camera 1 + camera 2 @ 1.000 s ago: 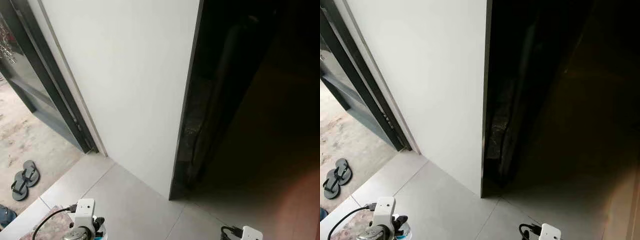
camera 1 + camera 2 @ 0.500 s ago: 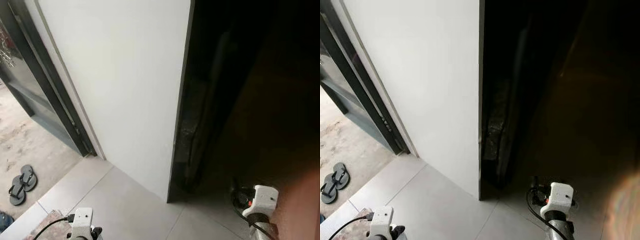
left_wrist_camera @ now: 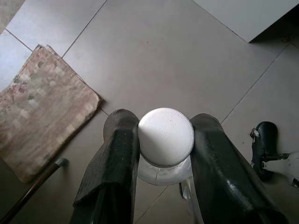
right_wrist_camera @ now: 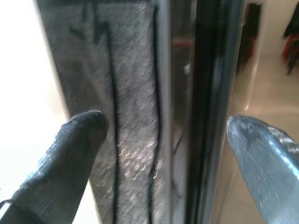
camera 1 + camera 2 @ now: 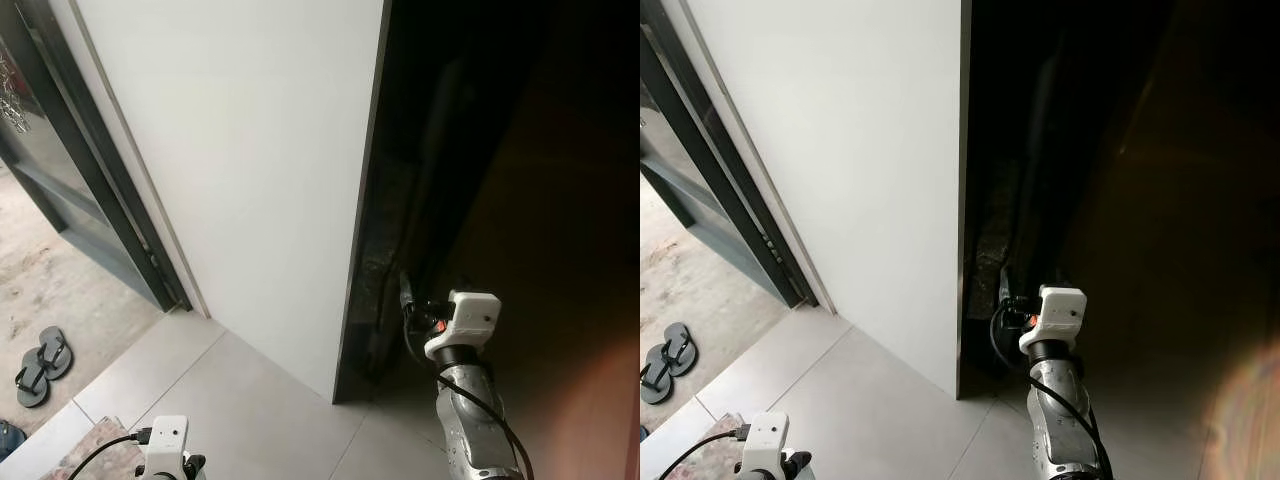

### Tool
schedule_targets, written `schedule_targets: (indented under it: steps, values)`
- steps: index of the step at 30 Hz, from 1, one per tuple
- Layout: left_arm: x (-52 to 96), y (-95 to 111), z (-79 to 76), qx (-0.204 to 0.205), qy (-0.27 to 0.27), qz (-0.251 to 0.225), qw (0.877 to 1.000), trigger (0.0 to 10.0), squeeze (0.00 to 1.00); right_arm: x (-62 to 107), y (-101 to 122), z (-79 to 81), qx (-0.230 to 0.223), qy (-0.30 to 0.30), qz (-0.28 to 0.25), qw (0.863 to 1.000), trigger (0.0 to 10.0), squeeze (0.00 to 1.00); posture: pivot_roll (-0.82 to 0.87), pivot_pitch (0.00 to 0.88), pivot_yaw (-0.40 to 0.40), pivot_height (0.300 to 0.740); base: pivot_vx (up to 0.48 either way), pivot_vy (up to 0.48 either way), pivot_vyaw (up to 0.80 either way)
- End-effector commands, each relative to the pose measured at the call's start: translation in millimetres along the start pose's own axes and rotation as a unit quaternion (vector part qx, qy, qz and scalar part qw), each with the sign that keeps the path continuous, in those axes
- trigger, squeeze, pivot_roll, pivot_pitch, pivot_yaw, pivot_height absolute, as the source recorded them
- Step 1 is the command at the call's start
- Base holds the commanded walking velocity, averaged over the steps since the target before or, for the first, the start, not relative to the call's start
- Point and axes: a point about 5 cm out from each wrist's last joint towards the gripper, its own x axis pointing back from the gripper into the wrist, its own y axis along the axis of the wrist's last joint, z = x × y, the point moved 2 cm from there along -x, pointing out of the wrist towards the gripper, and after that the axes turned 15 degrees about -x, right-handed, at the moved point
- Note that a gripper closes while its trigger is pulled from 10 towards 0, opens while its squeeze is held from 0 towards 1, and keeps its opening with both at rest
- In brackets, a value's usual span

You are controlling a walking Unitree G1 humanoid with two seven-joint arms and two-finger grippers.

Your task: Restocking fridge

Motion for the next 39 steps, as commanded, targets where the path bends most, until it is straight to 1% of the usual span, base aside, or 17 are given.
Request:
schedule_targets:
  steps: [1, 2, 4, 5, 6, 7, 8, 10, 11, 12, 16, 19, 29, 38, 39]
  values:
    - [1.3, -7.0, 1.2, 0.001, 0.003, 0.012, 1.0, 10.0, 0.0, 4.8, 1.2, -14.3, 0.014, -0.032, 0.006, 0.999, 10.0, 0.0, -0.06, 0.034, 0.018, 0.74, 0.0, 0.0, 0.0]
    - [2.3, -11.7, 0.7, -0.002, 0.002, 0.018, 1.0, 10.0, 0.0, 8.7, 6.9, -24.2, 0.021, -0.061, -0.003, 0.998, 10.0, 0.0, -0.06, 0.04, 0.02, 0.74, 0.0, 0.0, 0.0]
    - [3.1, -14.2, 1.5, -0.001, 0.004, 0.02, 1.0, 10.0, 0.0, 13.5, 10.0, -32.1, 0.02, -0.088, -0.009, 0.996, 10.0, 0.0, -0.06, 0.047, 0.014, 0.74, 0.0, 0.0, 0.0]
    - [3.8, -16.3, 3.4, 0.007, 0.008, 0.021, 1.0, 10.0, 0.0, 20.0, 10.6, -41.6, 0.018, -0.125, -0.01, 0.992, 10.0, 0.0, -0.06, 0.054, 0.013, 0.74, 0.0, 0.0, 0.0]
    - [3.8, -16.3, 3.4, 0.007, 0.008, 0.021, 1.0, 10.0, 0.0, 20.0, 10.6, -41.6, 0.018, -0.125, -0.01, 0.992, 10.0, 0.0, -0.06, 0.054, 0.013, 0.74, 0.0, 0.0, 0.0]
    - [4.2, -17.5, 4.2, 0.011, 0.01, 0.022, 1.0, 10.0, 0.0, 22.6, 9.6, -45.1, 0.013, -0.139, -0.007, 0.99, 10.0, 0.0, -0.06, 0.054, 0.013, 0.74, 0.0, 0.0, 0.0]
    - [4.6, -19.2, 5.0, 0.014, 0.011, 0.024, 1.0, 10.0, 0.0, 24.7, 7.4, -46.4, 0.001, -0.147, -0.002, 0.989, 10.0, 0.0, -0.06, 0.057, 0.012, 0.74, 0.0, 0.0, 0.0]
    - [5.0, -21.0, 4.6, 0.014, 0.011, 0.028, 0.999, 10.0, 0.0, 22.5, 8.0, -37.0, 0.001, -0.117, -0.001, 0.993, 10.0, 0.0, -0.06, 0.064, 0.013, 0.74, 0.0, 0.0, 0.0]
    - [5.0, -21.0, 4.6, 0.014, 0.011, 0.028, 0.999, 10.0, 0.0, 22.5, 8.0, -37.0, 0.001, -0.117, -0.001, 0.993, 10.0, 0.0, -0.06, 0.064, 0.013, 0.74, 0.0, 0.0, 0.0]
    - [4.9, -20.7, 4.3, 0.018, 0.01, 0.027, 0.999, 10.0, 0.0, 20.1, 9.1, -30.9, 0.0, -0.104, -0.001, 0.995, 10.0, 0.0, -0.06, 0.065, 0.013, 0.74, 0.0, 0.0, 0.0]
    - [3.8, -16.2, 4.6, 0.019, 0.011, 0.021, 1.0, 10.0, 0.0, 11.9, 15.5, -13.5, -0.015, -0.082, -0.006, 0.997, 10.0, 0.0, -0.06, 0.068, 0.011, 0.74, 0.0, 0.0, 0.0]
    - [2.9, -12.2, 5.1, 0.022, 0.012, 0.016, 1.0, 10.0, 0.0, 10.4, 15.8, -7.9, -0.007, -0.069, -0.003, 0.998, 10.0, 0.0, -0.06, 0.07, 0.011, 0.74, 0.164, 0.0, 0.0]
    - [1.3, -6.0, 3.8, 0.02, 0.01, 0.01, 1.0, 10.0, 0.0, 12.7, 16.4, -11.2, -0.012, -0.077, 0.003, 0.997, 10.0, 0.0, -0.06, 0.07, 0.011, 0.74, 0.268, 0.0, 0.0]
    - [0.6, -3.6, 0.8, 0.023, 0.009, 0.006, 1.0, 10.0, 0.0, 11.4, 16.7, -9.9, -0.013, -0.07, 0.008, 0.997, 10.0, 0.0, -0.06, 0.061, 0.001, 0.74, 0.294, 0.0, 0.0]
    - [0.5, -3.1, 0.1, 0.023, 0.008, 0.005, 1.0, 10.0, 0.0, 10.9, 16.6, -9.8, -0.021, -0.071, 0.009, 0.997, 10.0, 0.0, -0.06, 0.061, 0.001, 0.74, 0.319, 0.0, 0.0]
